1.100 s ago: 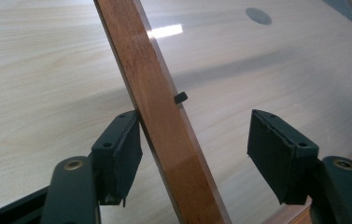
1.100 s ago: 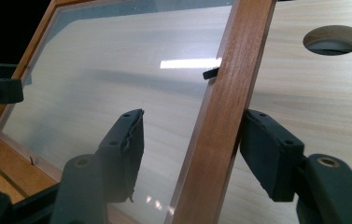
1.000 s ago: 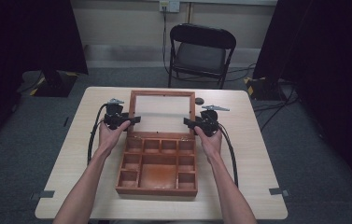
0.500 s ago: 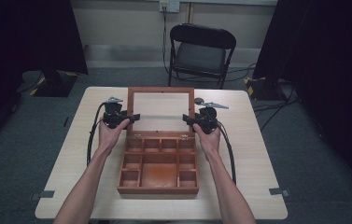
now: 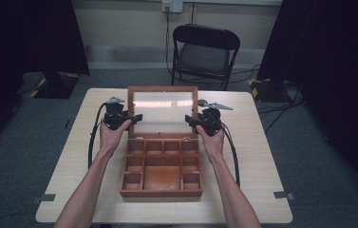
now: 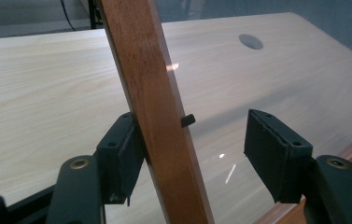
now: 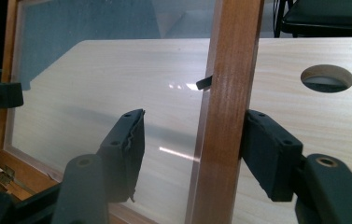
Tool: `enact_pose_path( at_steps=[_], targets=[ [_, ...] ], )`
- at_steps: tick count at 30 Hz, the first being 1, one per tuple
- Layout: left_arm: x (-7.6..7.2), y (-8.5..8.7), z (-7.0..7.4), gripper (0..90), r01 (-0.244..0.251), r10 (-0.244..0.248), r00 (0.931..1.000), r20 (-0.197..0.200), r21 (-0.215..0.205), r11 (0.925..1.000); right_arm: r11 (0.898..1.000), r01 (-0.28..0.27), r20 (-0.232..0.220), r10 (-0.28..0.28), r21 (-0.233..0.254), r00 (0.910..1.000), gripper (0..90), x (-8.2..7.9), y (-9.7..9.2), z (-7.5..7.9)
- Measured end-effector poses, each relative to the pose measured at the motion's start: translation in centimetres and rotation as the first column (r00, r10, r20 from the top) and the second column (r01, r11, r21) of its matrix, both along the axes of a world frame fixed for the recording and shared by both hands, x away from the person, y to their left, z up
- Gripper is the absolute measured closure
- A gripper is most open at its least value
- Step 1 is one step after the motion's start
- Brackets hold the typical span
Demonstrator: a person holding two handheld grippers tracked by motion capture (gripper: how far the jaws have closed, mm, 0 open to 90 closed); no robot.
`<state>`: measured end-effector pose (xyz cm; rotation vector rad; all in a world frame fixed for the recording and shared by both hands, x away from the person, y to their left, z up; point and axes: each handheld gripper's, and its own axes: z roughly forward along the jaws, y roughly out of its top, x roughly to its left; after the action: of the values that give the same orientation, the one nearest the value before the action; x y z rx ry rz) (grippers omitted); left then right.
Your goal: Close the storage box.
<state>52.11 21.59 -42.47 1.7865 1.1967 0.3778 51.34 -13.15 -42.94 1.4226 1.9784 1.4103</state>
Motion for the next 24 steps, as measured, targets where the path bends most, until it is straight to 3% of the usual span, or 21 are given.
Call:
enact_pose_path(
  at_steps=[10,13,17,19,20,24],
  targets=[
    [-1.0,0.3,0.9,38.0,0.028,-0.028,0.9987,0.044,-0.006,0.9996,1.0,-0.021,0.043,0.021,0.001,0.9988,41.7,-1.0,-0.1,0.9],
    [-1.4,0.3,1.3,38.0,0.036,-0.037,0.998,0.052,0.009,0.9993,1.0,-0.028,0.052,0.027,0.005,0.9983,41.8,-1.2,-0.2,1.0],
    [-2.2,0.5,1.6,39.5,0.05,-0.05,0.9958,0.077,-0.004,0.9987,0.999,-0.051,0.065,0.051,0.008,0.9966,42.6,-1.6,-0.6,1.2],
    [-2.5,0.6,1.8,39.3,0.049,-0.046,0.9961,0.075,-0.039,0.998,0.998,-0.068,0.064,0.067,0.006,0.9957,42.5,-2.0,-0.8,1.3],
    [-2.7,0.5,1.9,39.3,0.053,-0.051,0.9953,0.082,-0.018,0.9984,0.998,-0.068,0.064,0.067,0.006,0.9957,42.5,-2.0,-0.8,1.3],
    [-3.2,0.6,2.0,40.2,0.058,-0.056,0.9944,0.089,-0.026,0.998,0.997,-0.083,0.07,0.083,0.002,0.9941,43.1,-2.3,-1.0,1.5]
  ],
)
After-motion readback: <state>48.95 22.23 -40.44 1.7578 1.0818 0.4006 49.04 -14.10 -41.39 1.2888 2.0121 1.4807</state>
